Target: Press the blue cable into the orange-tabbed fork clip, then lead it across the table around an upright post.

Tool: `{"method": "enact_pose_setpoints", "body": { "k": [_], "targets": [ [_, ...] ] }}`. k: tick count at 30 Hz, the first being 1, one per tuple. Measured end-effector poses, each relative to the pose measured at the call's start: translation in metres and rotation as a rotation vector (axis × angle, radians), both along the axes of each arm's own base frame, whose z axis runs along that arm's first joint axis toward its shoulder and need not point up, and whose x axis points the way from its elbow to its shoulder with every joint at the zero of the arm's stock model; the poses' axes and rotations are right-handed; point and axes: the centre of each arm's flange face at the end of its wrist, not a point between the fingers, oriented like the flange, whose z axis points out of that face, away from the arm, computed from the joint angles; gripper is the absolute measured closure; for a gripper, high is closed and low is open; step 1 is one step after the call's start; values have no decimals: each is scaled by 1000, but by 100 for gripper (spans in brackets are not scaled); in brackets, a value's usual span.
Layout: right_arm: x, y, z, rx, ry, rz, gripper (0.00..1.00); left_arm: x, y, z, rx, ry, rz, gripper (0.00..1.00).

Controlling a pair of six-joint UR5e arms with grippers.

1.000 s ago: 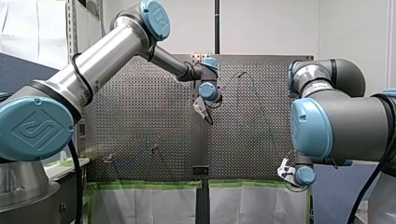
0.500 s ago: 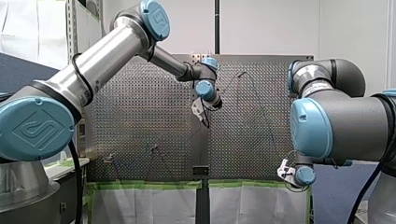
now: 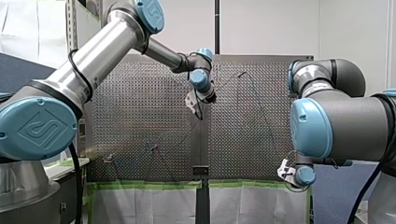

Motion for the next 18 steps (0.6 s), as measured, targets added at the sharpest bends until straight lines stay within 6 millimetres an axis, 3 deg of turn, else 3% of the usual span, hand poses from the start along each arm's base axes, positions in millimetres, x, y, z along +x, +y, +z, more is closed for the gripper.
{"method": "enact_pose_setpoints", "body": {
  "k": [7,18],
  "targets": [
    [1,1,0,3,0,2,100,-4,6,1,27,44,-14,0],
    [3,1,0,3,1,4,100,-4,0,35,-41,-36,-98,0]
  ]
}}
